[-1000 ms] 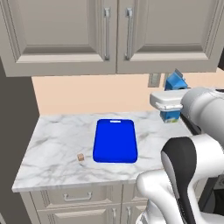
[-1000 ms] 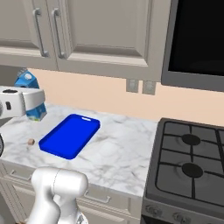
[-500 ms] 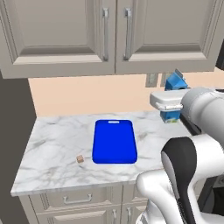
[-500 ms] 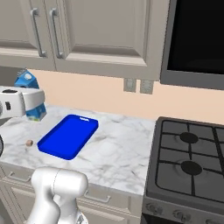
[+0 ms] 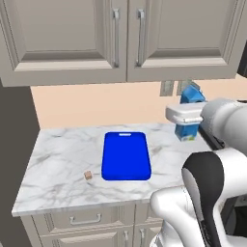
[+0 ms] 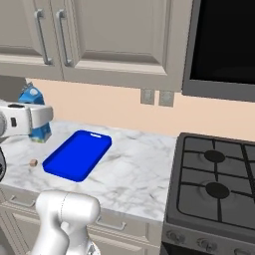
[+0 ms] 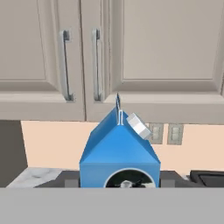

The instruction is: Take out the milk from the fridge and place it on the tray on the counter. Then take the sugar cube near the tray and place it in the tray.

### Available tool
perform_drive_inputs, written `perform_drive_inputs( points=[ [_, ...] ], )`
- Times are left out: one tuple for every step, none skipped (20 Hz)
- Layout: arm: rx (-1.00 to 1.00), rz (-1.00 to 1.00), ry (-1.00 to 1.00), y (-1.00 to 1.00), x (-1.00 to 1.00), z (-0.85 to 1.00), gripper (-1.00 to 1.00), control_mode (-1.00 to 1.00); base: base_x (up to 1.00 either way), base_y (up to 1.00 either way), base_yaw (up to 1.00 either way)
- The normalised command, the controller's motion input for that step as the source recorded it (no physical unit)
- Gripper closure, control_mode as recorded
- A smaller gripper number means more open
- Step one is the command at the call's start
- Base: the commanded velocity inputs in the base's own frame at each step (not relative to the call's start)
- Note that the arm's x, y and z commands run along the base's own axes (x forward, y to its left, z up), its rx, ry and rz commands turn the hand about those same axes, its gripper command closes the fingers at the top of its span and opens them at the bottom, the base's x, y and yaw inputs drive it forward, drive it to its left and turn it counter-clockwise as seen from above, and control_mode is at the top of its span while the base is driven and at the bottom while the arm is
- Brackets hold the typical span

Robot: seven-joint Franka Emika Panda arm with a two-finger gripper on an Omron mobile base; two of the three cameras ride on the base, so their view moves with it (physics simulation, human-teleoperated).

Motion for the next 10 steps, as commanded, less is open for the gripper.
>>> perform_drive_inputs(
  points=[
    [0.01, 0.18, 0.00, 0.00, 0.00, -0.54, 1.00, -1.00, 0.00, 0.00, 0.00],
    [0.00, 0.22, 0.00, 0.00, 0.00, -0.58, 1.00, -1.00, 0.00, 0.00, 0.00],
    [0.00, 0.32, 0.00, -0.16, 0.01, -0.66, 1.00, -1.00, 0.00, 0.00, 0.00],
    [0.00, 0.36, -0.01, -0.21, 0.00, -0.64, 1.00, -1.00, 0.00, 0.00, 0.00],
    [0.00, 0.35, 0.00, -0.26, 0.00, -0.64, 1.00, -1.00, 0.00, 0.00, 0.00],
    [0.00, 0.34, 0.00, -0.19, 0.09, -0.65, 1.00, -1.00, 0.00, 0.00, 0.00],
    [0.00, 0.33, 0.00, -0.19, 0.22, -0.63, 1.00, -1.00, 0.00, 0.00, 0.00],
    [0.00, 0.33, 0.00, -0.21, 0.21, -0.61, 1.00, -1.00, 0.00, 0.00, 0.00],
    [0.00, 0.31, 0.00, -0.25, 0.22, -0.58, 1.00, -1.00, 0.00, 0.00, 0.00],
    [0.00, 0.31, 0.00, -0.21, 0.26, -0.57, 1.00, -1.00, 0.00, 0.00, 0.00]
  ],
)
